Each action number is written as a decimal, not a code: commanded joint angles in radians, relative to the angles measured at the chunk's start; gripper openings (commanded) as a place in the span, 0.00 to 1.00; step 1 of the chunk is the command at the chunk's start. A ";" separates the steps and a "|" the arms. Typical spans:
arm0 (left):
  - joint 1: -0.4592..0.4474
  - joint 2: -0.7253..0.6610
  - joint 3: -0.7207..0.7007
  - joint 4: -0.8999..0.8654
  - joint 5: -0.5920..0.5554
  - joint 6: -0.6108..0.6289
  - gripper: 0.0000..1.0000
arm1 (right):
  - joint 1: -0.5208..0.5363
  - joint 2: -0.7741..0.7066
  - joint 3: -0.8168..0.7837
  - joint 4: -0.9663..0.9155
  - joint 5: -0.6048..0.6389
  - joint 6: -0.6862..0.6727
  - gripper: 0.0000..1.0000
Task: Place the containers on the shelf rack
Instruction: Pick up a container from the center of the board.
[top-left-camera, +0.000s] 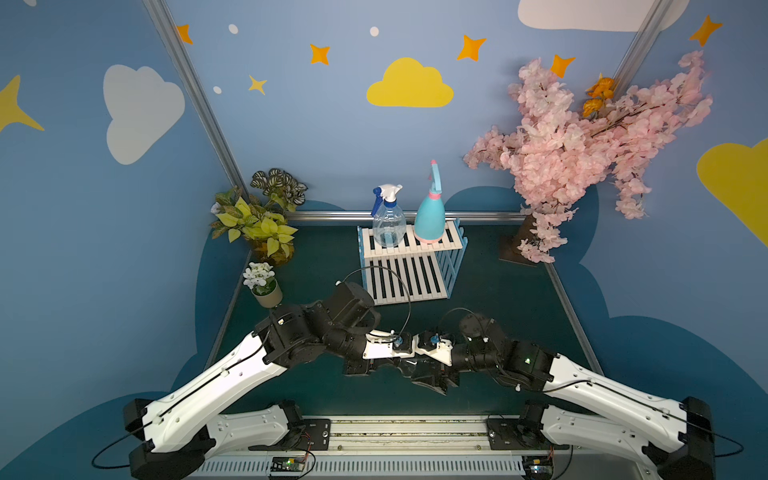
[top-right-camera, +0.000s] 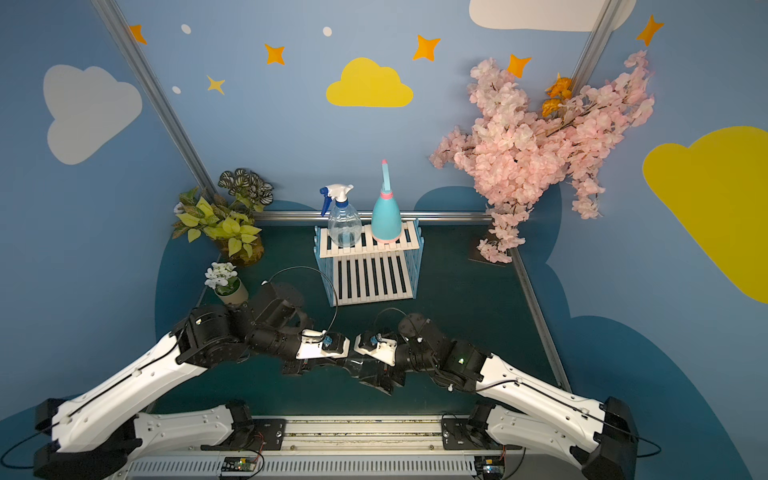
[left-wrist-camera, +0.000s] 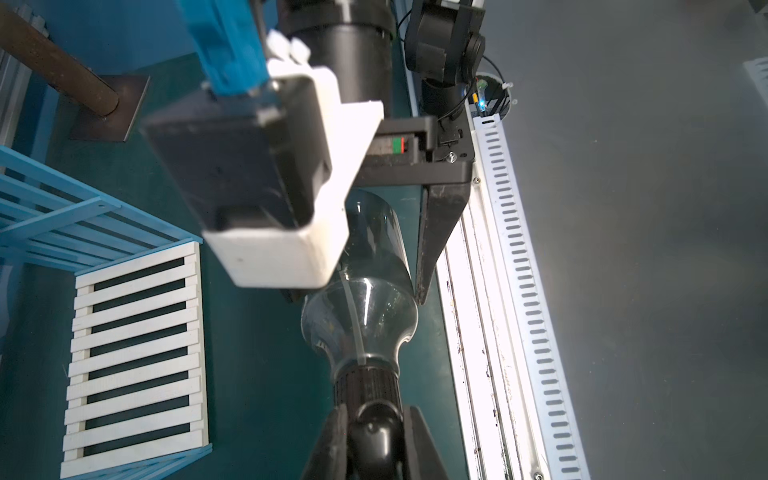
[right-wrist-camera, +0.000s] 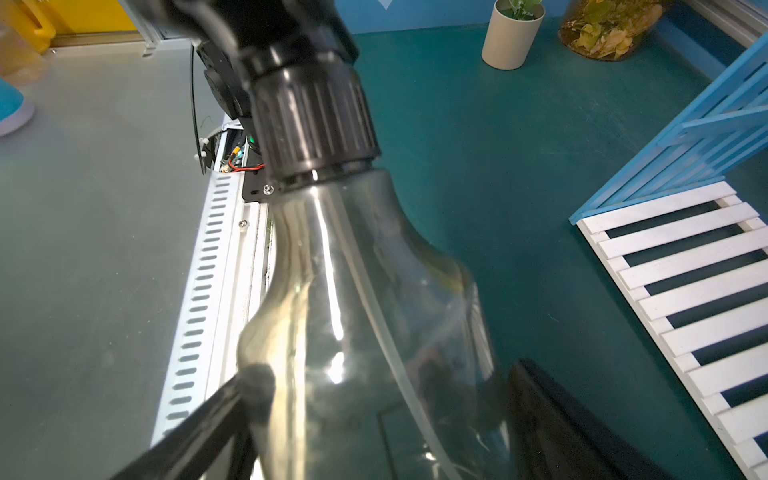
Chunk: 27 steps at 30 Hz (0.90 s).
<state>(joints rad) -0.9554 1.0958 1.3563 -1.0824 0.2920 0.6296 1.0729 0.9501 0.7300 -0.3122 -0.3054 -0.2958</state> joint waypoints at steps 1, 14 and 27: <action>0.004 0.013 0.035 -0.032 0.069 0.009 0.04 | 0.041 0.013 0.003 -0.023 0.071 -0.079 0.95; 0.002 -0.017 -0.014 0.050 0.053 -0.008 0.18 | 0.087 0.044 0.016 -0.011 0.088 -0.065 0.65; 0.189 -0.181 -0.196 0.252 0.189 -0.135 0.94 | 0.025 -0.024 -0.131 0.258 0.028 0.163 0.64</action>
<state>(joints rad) -0.8268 0.9447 1.1992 -0.8948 0.3676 0.5507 1.1305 0.9710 0.6308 -0.1741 -0.2276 -0.2043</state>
